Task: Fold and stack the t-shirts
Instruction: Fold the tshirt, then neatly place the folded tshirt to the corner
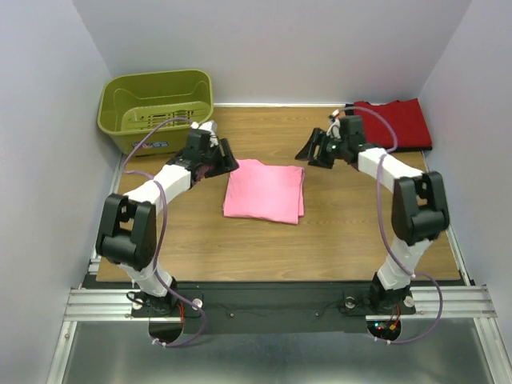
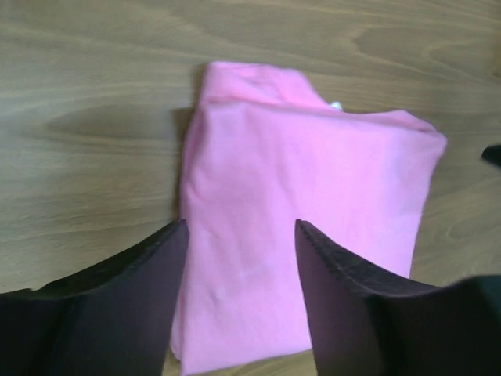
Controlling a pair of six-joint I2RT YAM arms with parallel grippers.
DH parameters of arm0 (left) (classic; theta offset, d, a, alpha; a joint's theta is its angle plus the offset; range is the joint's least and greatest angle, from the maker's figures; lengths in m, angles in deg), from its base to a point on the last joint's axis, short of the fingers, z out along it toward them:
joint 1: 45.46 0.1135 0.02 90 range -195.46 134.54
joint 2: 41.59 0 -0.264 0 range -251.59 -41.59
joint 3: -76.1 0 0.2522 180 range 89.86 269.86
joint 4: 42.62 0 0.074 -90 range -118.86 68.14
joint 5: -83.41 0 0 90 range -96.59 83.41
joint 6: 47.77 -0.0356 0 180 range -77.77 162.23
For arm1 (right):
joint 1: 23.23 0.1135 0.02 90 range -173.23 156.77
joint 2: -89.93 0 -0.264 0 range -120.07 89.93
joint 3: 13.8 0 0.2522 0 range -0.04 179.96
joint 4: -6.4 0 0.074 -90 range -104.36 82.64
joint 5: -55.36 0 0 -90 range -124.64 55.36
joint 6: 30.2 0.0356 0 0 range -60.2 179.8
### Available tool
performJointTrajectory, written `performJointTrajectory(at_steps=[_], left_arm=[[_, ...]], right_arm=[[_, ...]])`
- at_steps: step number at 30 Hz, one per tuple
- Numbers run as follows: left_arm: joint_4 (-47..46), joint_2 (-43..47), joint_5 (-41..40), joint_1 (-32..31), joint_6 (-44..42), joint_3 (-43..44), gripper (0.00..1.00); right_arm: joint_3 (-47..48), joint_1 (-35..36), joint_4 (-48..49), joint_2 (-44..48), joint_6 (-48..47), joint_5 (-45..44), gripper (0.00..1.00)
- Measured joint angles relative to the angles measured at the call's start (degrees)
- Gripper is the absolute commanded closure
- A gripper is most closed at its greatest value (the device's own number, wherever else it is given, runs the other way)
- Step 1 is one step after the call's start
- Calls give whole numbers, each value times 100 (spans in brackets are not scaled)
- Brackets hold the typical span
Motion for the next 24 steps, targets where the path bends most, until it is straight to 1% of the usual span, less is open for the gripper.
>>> performJointTrajectory(at_steps=[1, 2, 4, 7, 9, 11, 13, 16, 18, 21, 24], left_arm=[[109, 175, -166, -175, -103, 72, 26], [221, 393, -378, -455, -254, 173, 23], [308, 673, -739, -990, -455, 297, 21], [400, 942, -1185, -2052, -745, 463, 21], [483, 944, -1377, -2732, -931, 529, 21], [627, 824, -1637, -3320, -1110, 579, 22], [802, 525, -1897, -3803, -1292, 732, 25], [1010, -107, -2214, -4380, -1582, 1054, 27], [1126, -511, -2374, -4649, -1794, 1259, 28], [1248, -935, -2487, -4874, -2070, 1488, 32], [1397, -1316, -2581, -4946, -2267, 1746, 32]], right_arm=[[0, -37, -136, 286, -70, -210, 24], [-2, -70, -275, 551, -142, -444, 20], [-92, -157, -505, 1139, -254, -868, 14], [-417, -297, -815, 1853, -328, -1377, 5], [-765, -393, -1104, 2282, -356, -1781, 1], [-1132, -463, -1362, 2592, -332, -2140, 0], [-1513, -487, -1602, 2857, -286, -2396, 0], [-1921, -490, -1888, 3141, -208, -2599, 0], [-2107, -490, -2013, 3276, -151, -2684, 0], [-2249, -490, -2105, 3418, -61, -2767, 0], [-2251, -492, -2133, 3451, 4, -2820, 0]])
